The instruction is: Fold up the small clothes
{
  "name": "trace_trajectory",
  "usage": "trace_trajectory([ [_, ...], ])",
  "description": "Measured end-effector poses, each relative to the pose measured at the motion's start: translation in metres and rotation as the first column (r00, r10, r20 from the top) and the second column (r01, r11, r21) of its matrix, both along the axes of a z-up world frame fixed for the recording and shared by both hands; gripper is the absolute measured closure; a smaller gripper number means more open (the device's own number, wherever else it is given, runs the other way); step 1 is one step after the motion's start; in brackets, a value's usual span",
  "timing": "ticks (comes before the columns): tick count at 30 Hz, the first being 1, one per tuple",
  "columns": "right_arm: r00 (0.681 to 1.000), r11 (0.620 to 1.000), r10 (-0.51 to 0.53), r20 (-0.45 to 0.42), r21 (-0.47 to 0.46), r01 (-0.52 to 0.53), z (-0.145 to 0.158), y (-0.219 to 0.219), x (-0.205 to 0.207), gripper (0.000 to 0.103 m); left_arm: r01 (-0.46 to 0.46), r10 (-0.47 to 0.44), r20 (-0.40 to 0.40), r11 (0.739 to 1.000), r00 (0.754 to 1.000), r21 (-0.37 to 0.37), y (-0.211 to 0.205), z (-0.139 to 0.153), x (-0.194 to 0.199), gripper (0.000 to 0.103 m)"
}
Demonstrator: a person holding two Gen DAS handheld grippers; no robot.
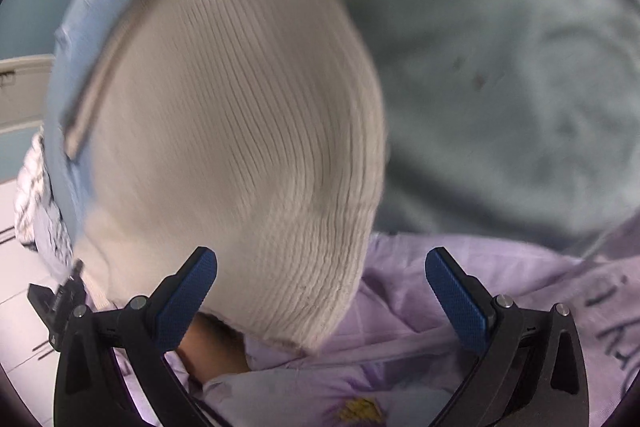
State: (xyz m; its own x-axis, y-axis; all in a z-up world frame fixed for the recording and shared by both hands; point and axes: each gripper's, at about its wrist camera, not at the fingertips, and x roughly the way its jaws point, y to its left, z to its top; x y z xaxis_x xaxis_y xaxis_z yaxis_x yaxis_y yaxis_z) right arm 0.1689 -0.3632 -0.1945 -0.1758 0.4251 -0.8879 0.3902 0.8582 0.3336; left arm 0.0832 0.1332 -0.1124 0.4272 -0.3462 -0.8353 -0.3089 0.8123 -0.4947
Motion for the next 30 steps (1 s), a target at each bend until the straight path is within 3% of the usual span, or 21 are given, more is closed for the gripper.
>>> trace_trajectory([
  [2, 0.998, 0.999, 0.007, -0.068, 0.043, -0.004, -0.017, 0.005, -0.003, 0.020, 0.017, -0.017, -0.005, 0.999, 1.000, 0.031, -0.004, 0.002, 0.003, 0.092],
  [3, 0.997, 0.999, 0.000, -0.080, 0.035, 0.003, -0.020, 0.005, -0.003, 0.022, 0.019, -0.019, -0.008, 0.999, 1.000, 0.037, -0.004, -0.001, 0.003, 0.092],
  [5, 0.997, 0.999, -0.015, -0.073, 0.044, 0.018, -0.021, 0.005, -0.002, 0.024, 0.023, -0.022, -0.015, 0.999, 1.000, 0.041, -0.004, -0.002, 0.009, 0.092],
  [9, 0.998, 1.000, 0.023, -0.053, 0.019, -0.022, -0.019, 0.017, -0.001, 0.039, 0.017, -0.015, -0.041, 0.998, 0.999, 0.055, -0.003, -0.010, 0.005, 0.092],
  [16, 0.995, 0.998, 0.040, 0.088, 0.046, -0.044, 0.003, 0.029, -0.004, 0.090, 0.008, -0.004, -0.073, 0.998, 0.997, 0.059, 0.001, -0.017, 0.001, 0.092],
  [22, 0.953, 0.998, -0.025, 0.303, 0.060, 0.007, 0.044, 0.025, -0.010, 0.095, -0.008, 0.010, -0.045, 0.999, 0.999, 0.037, 0.003, -0.016, 0.000, 0.092],
  [30, 0.804, 0.986, -0.163, 0.571, 0.076, 0.146, 0.088, 0.006, -0.020, 0.096, -0.040, 0.040, 0.036, 0.999, 0.999, -0.007, 0.013, 0.003, -0.003, 0.092],
])
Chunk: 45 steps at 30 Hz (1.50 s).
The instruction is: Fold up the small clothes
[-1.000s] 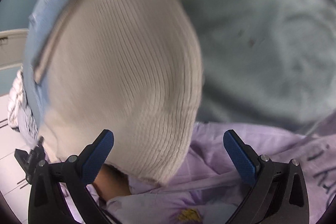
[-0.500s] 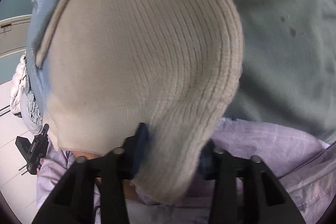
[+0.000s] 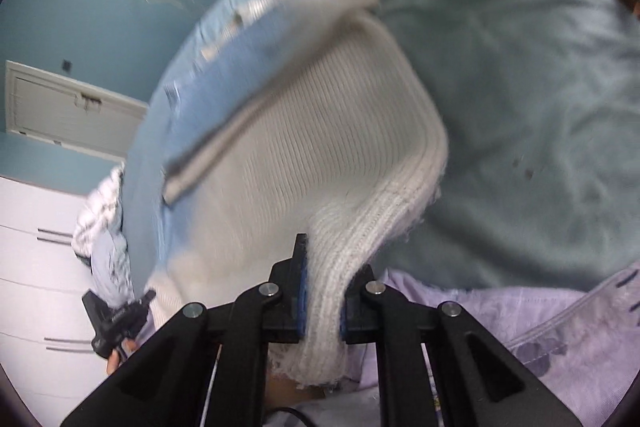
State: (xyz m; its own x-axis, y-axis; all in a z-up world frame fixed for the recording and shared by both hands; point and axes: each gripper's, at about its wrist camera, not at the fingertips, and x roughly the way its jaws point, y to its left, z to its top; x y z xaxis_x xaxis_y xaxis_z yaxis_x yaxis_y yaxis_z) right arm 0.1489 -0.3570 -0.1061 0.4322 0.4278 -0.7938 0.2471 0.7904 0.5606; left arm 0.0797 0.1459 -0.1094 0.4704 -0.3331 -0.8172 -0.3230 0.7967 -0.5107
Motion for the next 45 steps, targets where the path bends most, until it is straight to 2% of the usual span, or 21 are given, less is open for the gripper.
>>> trace_trajectory([
  [3, 0.996, 0.999, -0.006, 0.089, -0.038, 0.010, 0.015, 0.004, 0.002, 0.097, -0.012, 0.014, 0.047, 0.999, 0.999, -0.041, 0.006, 0.014, -0.002, 0.092],
  [5, 0.984, 0.999, 0.018, 0.177, -0.040, -0.011, 0.033, 0.019, 0.003, 0.097, 0.014, -0.009, 0.082, 0.998, 0.997, -0.053, 0.005, 0.026, 0.000, 0.092],
  [9, 0.947, 0.999, -0.009, 0.322, 0.044, -0.006, 0.059, 0.021, 0.003, 0.098, 0.048, -0.039, 0.159, 0.997, 0.987, -0.053, 0.001, 0.058, 0.004, 0.092],
  [13, 0.918, 0.986, -0.113, 0.380, 0.158, 0.056, 0.068, 0.009, 0.000, 0.099, 0.034, -0.017, 0.207, 0.996, 0.978, -0.080, 0.003, 0.080, 0.005, 0.093],
  [17, 0.906, 0.981, -0.147, 0.397, 0.178, 0.081, 0.076, 0.008, -0.008, 0.099, 0.038, -0.026, 0.203, 0.998, 0.979, -0.056, 0.006, 0.095, 0.002, 0.093],
  [21, 0.890, 0.979, -0.156, 0.428, 0.187, 0.082, 0.088, 0.013, -0.016, 0.099, 0.097, -0.095, 0.151, 0.995, 0.984, -0.001, -0.001, 0.107, -0.002, 0.094],
  [23, 0.880, 0.969, -0.168, 0.444, 0.241, 0.063, 0.089, 0.011, -0.019, 0.099, 0.125, -0.131, 0.156, 0.991, 0.979, 0.048, -0.008, 0.119, -0.007, 0.094],
  [25, 0.861, 0.972, -0.172, 0.479, 0.226, 0.068, 0.096, 0.009, -0.025, 0.099, 0.141, -0.150, 0.174, 0.988, 0.973, 0.060, -0.011, 0.130, -0.012, 0.094],
  [27, 0.846, 0.966, -0.187, 0.500, 0.249, 0.067, 0.104, 0.006, -0.032, 0.099, 0.151, -0.157, 0.197, 0.987, 0.968, 0.048, -0.009, 0.144, -0.020, 0.094],
  [30, 0.839, 0.957, -0.209, 0.502, 0.281, 0.070, 0.111, -0.003, -0.042, 0.099, 0.162, -0.159, 0.225, 0.987, 0.961, 0.007, -0.001, 0.165, -0.033, 0.094],
  [34, 0.849, 0.953, -0.215, 0.482, 0.292, 0.076, 0.116, -0.019, -0.063, 0.099, 0.173, -0.159, 0.215, 0.984, 0.964, -0.045, 0.011, 0.179, -0.051, 0.094],
  [37, 0.856, 0.962, -0.194, 0.479, 0.262, 0.071, 0.123, -0.024, -0.080, 0.099, 0.193, -0.171, 0.216, 0.977, 0.961, -0.086, 0.020, 0.187, -0.069, 0.094],
  [41, 0.872, 0.957, -0.215, 0.440, 0.275, 0.097, 0.122, -0.035, -0.096, 0.099, 0.203, -0.180, 0.204, 0.974, 0.962, -0.099, 0.020, 0.189, -0.086, 0.094],
  [45, 0.880, 0.971, -0.185, 0.438, 0.222, 0.093, 0.128, -0.030, -0.108, 0.099, 0.205, -0.174, 0.224, 0.971, 0.959, -0.123, 0.019, 0.198, -0.106, 0.095],
])
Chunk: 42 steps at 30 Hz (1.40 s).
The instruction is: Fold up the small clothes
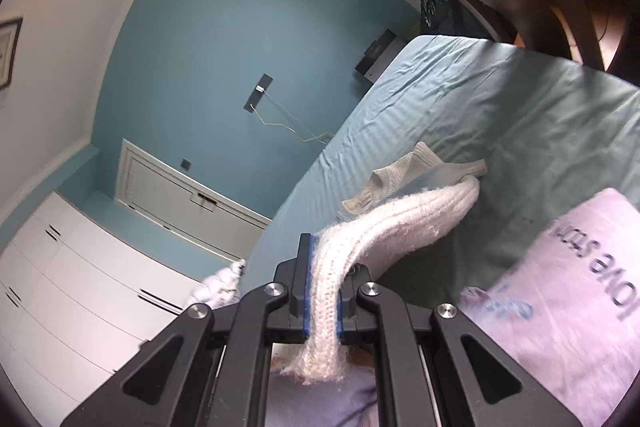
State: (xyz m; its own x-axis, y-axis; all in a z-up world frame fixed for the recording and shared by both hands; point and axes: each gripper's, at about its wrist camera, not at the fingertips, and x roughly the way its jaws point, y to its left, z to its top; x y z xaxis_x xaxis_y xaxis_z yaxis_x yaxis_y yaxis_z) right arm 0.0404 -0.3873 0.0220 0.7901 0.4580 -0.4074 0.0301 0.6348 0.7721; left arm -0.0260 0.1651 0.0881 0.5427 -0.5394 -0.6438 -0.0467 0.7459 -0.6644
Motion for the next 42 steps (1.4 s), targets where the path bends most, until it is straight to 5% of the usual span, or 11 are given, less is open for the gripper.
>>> trace_trajectory([
  [8, 0.992, 0.994, -0.020, -0.128, 0.108, 0.034, -0.016, -0.010, 0.014, 0.099, -0.008, 0.007, 0.011, 1.000, 1.000, 0.023, 0.000, 0.004, 0.006, 0.095],
  [19, 0.987, 0.999, 0.014, -0.163, 0.031, -0.009, -0.023, -0.017, 0.117, 0.099, -0.043, 0.044, -0.040, 0.999, 0.998, 0.007, 0.002, -0.010, 0.097, 0.095],
  [25, 0.961, 0.999, 0.039, -0.274, -0.016, -0.045, -0.036, -0.029, 0.234, 0.099, -0.060, 0.055, -0.066, 0.994, 0.996, -0.087, 0.002, -0.020, 0.218, 0.094],
  [32, 0.864, 0.995, 0.080, -0.498, -0.007, -0.096, -0.124, -0.030, 0.408, 0.095, -0.242, 0.207, -0.217, 0.959, 0.954, -0.149, 0.006, -0.117, 0.383, 0.093],
  [34, 0.829, 0.995, 0.068, -0.555, -0.021, -0.095, -0.164, -0.030, 0.442, 0.089, -0.225, 0.192, -0.195, 0.960, 0.962, -0.166, 0.000, -0.154, 0.415, 0.081],
  [35, 0.801, 0.996, 0.050, -0.597, -0.024, -0.081, -0.188, -0.033, 0.451, 0.083, -0.242, 0.216, -0.212, 0.965, 0.953, -0.101, -0.003, -0.175, 0.425, 0.073],
  [37, 0.747, 0.995, 0.025, -0.664, -0.054, -0.081, -0.216, -0.037, 0.460, 0.073, -0.234, 0.252, -0.300, 0.968, 0.920, 0.094, -0.012, -0.199, 0.433, 0.017],
  [39, 0.752, 0.983, 0.008, -0.660, -0.131, -0.126, -0.228, -0.042, 0.456, 0.060, -0.167, 0.217, -0.274, 0.967, 0.937, 0.194, -0.019, -0.210, 0.435, 0.017],
  [42, 0.778, 0.940, -0.008, -0.628, -0.270, -0.208, -0.235, -0.050, 0.435, 0.038, -0.051, 0.105, -0.239, 0.974, 0.965, 0.220, -0.024, -0.217, 0.429, 0.015],
])
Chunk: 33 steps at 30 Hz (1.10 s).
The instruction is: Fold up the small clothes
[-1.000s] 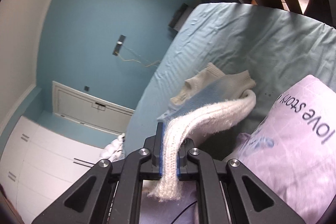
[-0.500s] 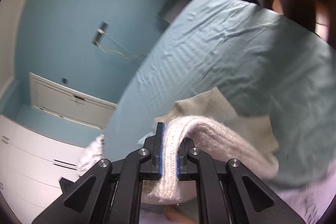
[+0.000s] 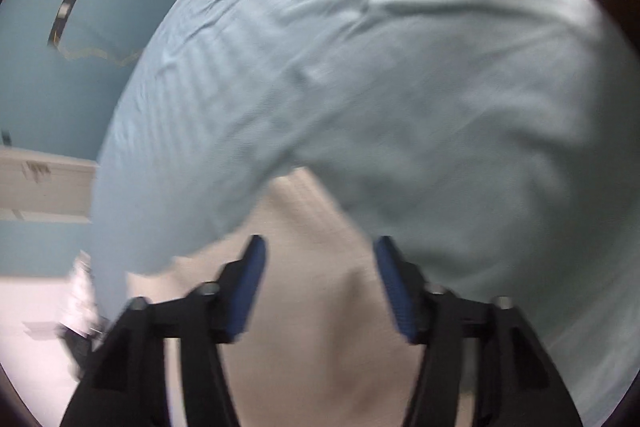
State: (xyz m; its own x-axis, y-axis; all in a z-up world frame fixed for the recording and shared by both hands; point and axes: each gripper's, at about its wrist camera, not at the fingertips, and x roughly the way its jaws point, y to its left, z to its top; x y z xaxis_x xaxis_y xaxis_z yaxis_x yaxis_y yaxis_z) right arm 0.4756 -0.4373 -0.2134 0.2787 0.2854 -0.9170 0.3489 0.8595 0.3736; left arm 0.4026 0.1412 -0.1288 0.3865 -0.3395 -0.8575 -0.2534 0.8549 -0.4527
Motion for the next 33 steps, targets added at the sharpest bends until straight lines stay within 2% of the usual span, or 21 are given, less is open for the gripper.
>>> trace_trajectory([
  [3, 0.995, 0.996, 0.092, -0.022, -0.009, -0.093, -0.016, -0.005, -0.009, 0.037, 0.108, -0.109, -0.031, 0.993, 0.994, -0.051, -0.002, -0.009, -0.005, 0.015],
  [6, 0.989, 0.989, 0.148, -0.006, 0.034, -0.147, -0.023, 0.001, -0.015, 0.037, 0.097, -0.097, 0.002, 0.993, 0.995, -0.073, 0.012, -0.005, -0.021, 0.015],
  [8, 0.985, 0.984, 0.174, 0.012, 0.038, -0.175, -0.022, 0.009, -0.019, 0.037, 0.110, -0.108, 0.025, 0.986, 0.994, -0.121, 0.022, -0.002, -0.038, 0.015],
  [11, 0.984, 0.984, 0.178, 0.002, 0.019, -0.178, -0.027, 0.023, -0.016, 0.037, 0.168, -0.170, 0.004, 0.972, 0.986, -0.163, 0.024, 0.001, -0.042, 0.015],
  [13, 0.991, 0.990, 0.134, 0.010, 0.034, -0.134, -0.029, 0.025, -0.011, 0.040, 0.222, -0.227, -0.011, 0.959, 0.974, -0.177, 0.017, 0.002, -0.046, 0.015],
  [15, 0.994, 0.994, 0.102, 0.034, 0.022, -0.102, -0.022, 0.027, -0.010, 0.082, 0.239, -0.242, 0.003, 0.955, 0.970, -0.175, 0.011, 0.005, -0.049, 0.015],
  [16, 0.991, 0.992, 0.117, 0.066, -0.045, -0.115, -0.010, 0.035, -0.012, 0.095, 0.234, -0.237, 0.003, 0.956, 0.971, -0.177, 0.007, 0.005, -0.049, 0.015],
  [18, 0.972, 0.972, 0.195, 0.134, -0.159, -0.173, 0.010, 0.051, -0.014, 0.096, 0.230, -0.236, -0.012, 0.954, 0.972, -0.195, -0.001, 0.003, -0.050, 0.015],
  [19, 0.964, 0.954, 0.212, 0.161, -0.249, -0.168, 0.025, 0.058, -0.018, 0.096, 0.235, -0.241, -0.008, 0.953, 0.971, -0.191, -0.006, 0.003, -0.049, 0.015],
  [23, 0.947, 0.965, 0.114, 0.299, -0.259, -0.035, 0.062, 0.052, -0.023, 0.097, 0.258, -0.259, -0.006, 0.964, 0.966, -0.063, -0.027, 0.004, -0.051, 0.015],
  [24, 0.949, 0.965, 0.087, 0.304, -0.261, -0.004, 0.062, 0.052, -0.018, 0.097, 0.260, -0.260, -0.019, 0.965, 0.965, -0.036, -0.032, 0.001, -0.052, 0.015],
  [26, 0.963, 0.957, 0.059, 0.261, -0.290, 0.020, 0.046, 0.056, 0.001, 0.097, 0.266, -0.265, -0.060, 0.964, 0.962, 0.016, -0.039, -0.008, -0.052, 0.015],
  [30, 0.996, 0.938, 0.031, 0.089, -0.346, 0.002, -0.008, 0.057, 0.022, 0.096, 0.276, -0.258, -0.149, 0.955, 0.954, 0.108, -0.050, -0.033, -0.053, 0.014],
  [31, 0.999, 0.945, 0.038, 0.033, -0.327, -0.025, -0.023, 0.058, 0.024, 0.094, 0.272, -0.252, -0.160, 0.955, 0.954, 0.116, -0.050, -0.038, -0.054, 0.011],
  [32, 0.999, 0.962, 0.049, 0.000, -0.268, -0.047, -0.031, 0.058, 0.029, 0.089, 0.262, -0.241, -0.162, 0.958, 0.957, 0.120, -0.049, -0.041, -0.056, 0.009],
  [33, 0.999, 0.977, 0.041, 0.001, -0.209, -0.040, -0.030, 0.050, 0.026, 0.087, 0.248, -0.228, -0.157, 0.961, 0.961, 0.121, -0.047, -0.041, -0.058, 0.006],
])
